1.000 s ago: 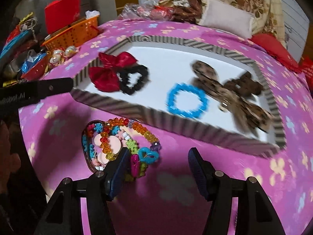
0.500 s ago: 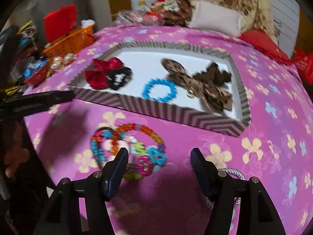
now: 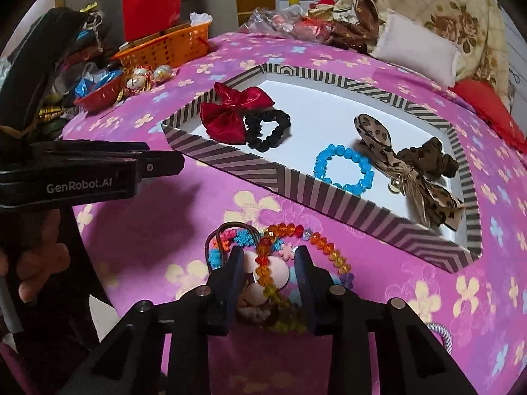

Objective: Organize jewelry
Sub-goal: 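Grasp the colourful beaded heart-shaped jewelry with the right tool, then grasp the pink Mickey hair tie with the left tool while the right tool holds the orange bead bracelet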

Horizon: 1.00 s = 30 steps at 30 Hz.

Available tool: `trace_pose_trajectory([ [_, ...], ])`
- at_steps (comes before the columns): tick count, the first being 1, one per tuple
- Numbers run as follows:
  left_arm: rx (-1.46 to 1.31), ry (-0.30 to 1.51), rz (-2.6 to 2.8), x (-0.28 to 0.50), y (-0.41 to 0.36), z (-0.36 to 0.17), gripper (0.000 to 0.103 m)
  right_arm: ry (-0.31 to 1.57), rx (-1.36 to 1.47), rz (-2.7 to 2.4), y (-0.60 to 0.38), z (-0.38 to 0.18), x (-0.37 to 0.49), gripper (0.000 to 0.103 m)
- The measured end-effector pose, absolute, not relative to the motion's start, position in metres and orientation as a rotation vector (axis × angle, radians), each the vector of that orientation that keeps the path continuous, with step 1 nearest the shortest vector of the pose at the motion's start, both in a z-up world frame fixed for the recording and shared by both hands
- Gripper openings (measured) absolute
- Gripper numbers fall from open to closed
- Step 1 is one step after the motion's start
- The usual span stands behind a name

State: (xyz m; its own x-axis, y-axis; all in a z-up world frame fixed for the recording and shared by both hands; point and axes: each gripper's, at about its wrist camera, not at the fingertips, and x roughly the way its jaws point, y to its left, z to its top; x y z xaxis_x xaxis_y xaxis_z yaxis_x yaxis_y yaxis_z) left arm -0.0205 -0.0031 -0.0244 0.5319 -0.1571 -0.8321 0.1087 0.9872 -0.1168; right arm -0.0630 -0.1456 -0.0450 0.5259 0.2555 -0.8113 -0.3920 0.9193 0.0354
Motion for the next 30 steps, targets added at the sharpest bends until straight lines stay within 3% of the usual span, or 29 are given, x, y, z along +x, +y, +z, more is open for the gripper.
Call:
trace_pose_trajectory([
  [8,-0.048,1.007,-0.165,-0.02,-0.008,-0.028,0.054,0.968,-0.137,0.405,-0.146,-0.05,-0.058,0.025],
  [13,-0.033,1.012,-0.175,-0.022,-0.013,-0.029,0.054,0.984,-0.059,0.424,-0.161,-0.051,-0.052,0.009],
  [19,-0.032,1.015,-0.178,-0.023,-0.016,-0.029,0.054,0.961,-0.126,0.409,-0.158,-0.049,-0.055,0.009],
  [30,-0.026,1.04,-0.239,-0.027,-0.024,-0.031,0.054,0.96,0.031,0.36,-0.197,-0.048,-0.047,0.009],
])
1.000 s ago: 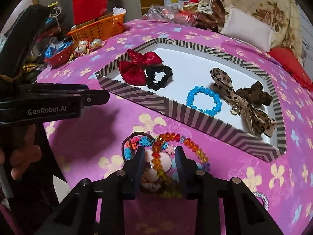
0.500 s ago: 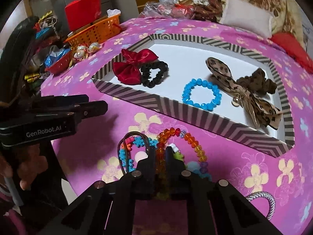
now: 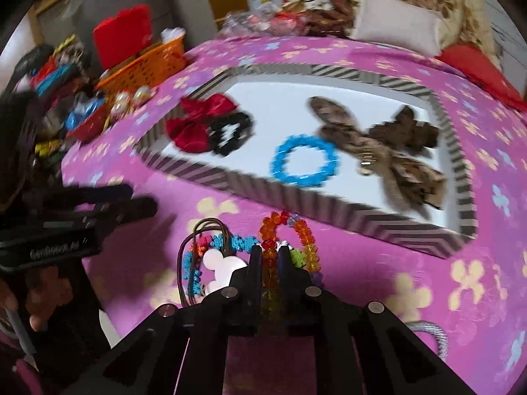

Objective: Organize jewelry
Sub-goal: 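Grasp the pink Mickey hair tie with the left tool while the right tool holds the orange bead bracelet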

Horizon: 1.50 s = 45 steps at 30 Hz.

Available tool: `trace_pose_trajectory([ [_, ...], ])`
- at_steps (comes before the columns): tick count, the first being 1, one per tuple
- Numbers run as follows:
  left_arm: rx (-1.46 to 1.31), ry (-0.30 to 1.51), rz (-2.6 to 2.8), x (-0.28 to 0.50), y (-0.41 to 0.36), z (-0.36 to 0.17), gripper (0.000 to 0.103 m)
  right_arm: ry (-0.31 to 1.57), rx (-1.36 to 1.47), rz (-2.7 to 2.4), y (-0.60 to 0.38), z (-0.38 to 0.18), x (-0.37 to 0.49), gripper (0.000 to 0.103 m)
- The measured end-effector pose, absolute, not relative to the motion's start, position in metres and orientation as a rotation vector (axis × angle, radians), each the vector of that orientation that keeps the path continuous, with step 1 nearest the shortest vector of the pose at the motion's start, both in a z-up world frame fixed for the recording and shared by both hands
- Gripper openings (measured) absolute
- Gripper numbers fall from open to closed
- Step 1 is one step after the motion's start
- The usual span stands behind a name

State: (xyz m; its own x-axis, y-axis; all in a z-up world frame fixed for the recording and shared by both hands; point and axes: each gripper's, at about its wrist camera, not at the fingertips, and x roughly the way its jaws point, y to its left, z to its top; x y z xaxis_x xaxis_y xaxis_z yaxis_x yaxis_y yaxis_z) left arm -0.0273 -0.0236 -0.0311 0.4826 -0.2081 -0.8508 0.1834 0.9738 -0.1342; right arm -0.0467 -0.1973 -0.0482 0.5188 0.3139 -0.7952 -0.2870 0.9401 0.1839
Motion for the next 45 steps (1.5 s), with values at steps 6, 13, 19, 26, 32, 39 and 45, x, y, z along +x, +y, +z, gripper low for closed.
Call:
trace_pose_trajectory([
  [6,-0.053,1.069,-0.291,-0.028,-0.032,-0.034,0.054,0.963,0.108,0.348,-0.219,-0.046,-0.042,0.009],
  [13,-0.049,1.076,-0.361,-0.033,-0.052,-0.032,0.054,0.97,0.204,0.369,-0.228,-0.051,-0.042,0.009],
  [19,-0.014,1.071,-0.381,-0.031,-0.071,-0.031,0.054,0.95,0.281,0.399,-0.237,-0.046,-0.044,0.009],
  [26,0.025,1.088,-0.372,-0.024,-0.089,-0.039,0.054,0.917,0.342,0.416,-0.249,-0.034,-0.046,0.009],
  [32,0.016,1.078,-0.378,-0.026,-0.097,-0.037,0.054,0.88,0.379,0.413,-0.264,-0.023,-0.046,0.009],
  [39,0.025,1.082,-0.458,-0.032,-0.114,-0.029,0.054,0.841,0.439,0.406,-0.286,-0.015,-0.045,0.009],
  [45,0.067,1.121,-0.45,-0.031,-0.132,-0.043,0.054,0.817,0.468,0.405,-0.297,-0.011,-0.044,0.009],
])
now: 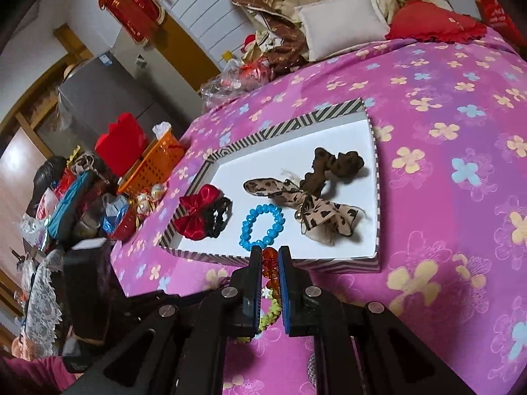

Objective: Organize jewelry
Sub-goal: 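Grasp the pink Mickey hair tie with the left tool while the right tool holds the orange bead bracelet, then carry the Mickey hair tie toward the tray with the left tool while the right tool carries the orange bracelet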

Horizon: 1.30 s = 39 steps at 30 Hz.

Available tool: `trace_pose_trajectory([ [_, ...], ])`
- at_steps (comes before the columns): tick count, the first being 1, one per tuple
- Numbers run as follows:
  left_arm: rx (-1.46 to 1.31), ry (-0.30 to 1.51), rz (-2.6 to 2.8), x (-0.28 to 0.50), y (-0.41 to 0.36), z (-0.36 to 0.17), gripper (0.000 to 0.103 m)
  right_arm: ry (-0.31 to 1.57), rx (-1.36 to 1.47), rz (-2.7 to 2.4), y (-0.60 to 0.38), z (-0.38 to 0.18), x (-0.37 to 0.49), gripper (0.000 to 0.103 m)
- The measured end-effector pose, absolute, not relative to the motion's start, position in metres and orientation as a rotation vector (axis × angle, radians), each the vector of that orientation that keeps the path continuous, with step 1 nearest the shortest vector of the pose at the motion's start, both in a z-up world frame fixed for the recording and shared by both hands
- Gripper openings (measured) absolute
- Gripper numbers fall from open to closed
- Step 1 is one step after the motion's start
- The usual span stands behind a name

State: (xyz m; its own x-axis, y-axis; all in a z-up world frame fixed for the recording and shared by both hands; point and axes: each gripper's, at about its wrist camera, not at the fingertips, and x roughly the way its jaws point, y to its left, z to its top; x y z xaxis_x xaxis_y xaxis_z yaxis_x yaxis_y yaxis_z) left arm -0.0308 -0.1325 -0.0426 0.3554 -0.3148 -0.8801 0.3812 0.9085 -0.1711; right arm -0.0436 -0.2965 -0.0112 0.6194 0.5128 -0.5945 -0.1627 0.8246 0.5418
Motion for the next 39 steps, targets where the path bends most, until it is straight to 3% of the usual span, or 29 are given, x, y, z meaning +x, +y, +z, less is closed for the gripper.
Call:
trace_pose_trajectory([
  [9,0.13,1.086,-0.426,-0.03,-0.146,-0.045,0.054,0.814,0.498,0.406,-0.306,-0.017,-0.041,0.009],
  [13,0.163,1.062,-0.44,-0.033,-0.146,-0.045,0.018,0.814,0.498,0.408,-0.307,-0.018,-0.042,0.009],
  [33,-0.084,1.048,-0.586,-0.036,-0.069,0.005,0.018,0.772,0.456,0.441,-0.284,0.012,-0.054,0.009],
  [34,-0.095,1.05,-0.598,-0.036,-0.067,0.007,0.012,0.77,0.453,0.444,-0.283,0.013,-0.054,0.009],
  [39,-0.087,1.019,-0.583,-0.038,-0.055,0.02,0.012,0.765,0.442,0.457,-0.275,0.018,-0.057,0.009],
])
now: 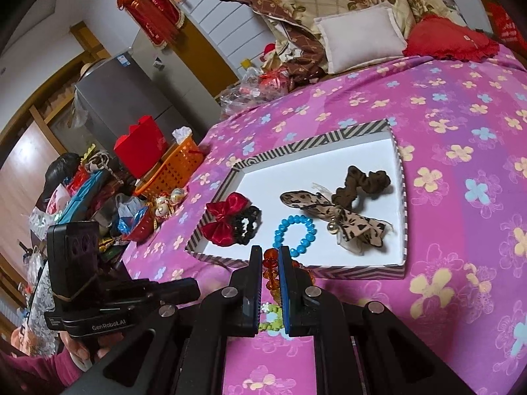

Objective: Organize jewelry
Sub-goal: 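Carry the Mickey hair tie toward the tray with the left tool while the right tool carries the orange bracelet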

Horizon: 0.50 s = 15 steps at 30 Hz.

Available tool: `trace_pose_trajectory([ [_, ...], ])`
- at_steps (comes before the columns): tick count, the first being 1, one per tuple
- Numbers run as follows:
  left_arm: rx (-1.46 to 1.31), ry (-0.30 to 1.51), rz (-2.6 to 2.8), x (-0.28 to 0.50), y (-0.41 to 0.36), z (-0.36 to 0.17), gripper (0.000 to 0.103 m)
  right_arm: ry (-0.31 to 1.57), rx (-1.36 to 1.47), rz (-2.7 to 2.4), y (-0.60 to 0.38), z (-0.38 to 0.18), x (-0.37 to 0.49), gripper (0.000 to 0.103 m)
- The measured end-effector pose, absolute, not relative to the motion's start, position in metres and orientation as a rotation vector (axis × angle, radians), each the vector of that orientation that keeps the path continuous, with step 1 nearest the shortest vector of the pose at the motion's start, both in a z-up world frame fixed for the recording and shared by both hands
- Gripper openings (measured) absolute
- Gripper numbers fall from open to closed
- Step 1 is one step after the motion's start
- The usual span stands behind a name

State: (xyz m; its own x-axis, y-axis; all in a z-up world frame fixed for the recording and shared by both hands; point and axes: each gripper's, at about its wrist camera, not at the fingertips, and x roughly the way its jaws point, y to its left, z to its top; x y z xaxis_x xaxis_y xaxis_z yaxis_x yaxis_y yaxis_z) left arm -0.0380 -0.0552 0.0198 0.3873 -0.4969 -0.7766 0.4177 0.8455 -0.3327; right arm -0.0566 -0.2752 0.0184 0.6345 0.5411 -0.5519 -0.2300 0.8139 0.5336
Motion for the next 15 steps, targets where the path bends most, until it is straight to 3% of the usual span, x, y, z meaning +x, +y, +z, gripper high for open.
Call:
trace_pose_trajectory([
  [9,-0.045,1.025,-0.498,-0.039,-0.046,0.002,0.012,0.779,0.432,0.471,-0.268,0.016,-0.06,0.009],
  [15,0.034,1.041,-0.46,-0.041,-0.057,-0.018,0.032,0.796,0.44,0.476,-0.267,0.01,-0.058,0.009],
])
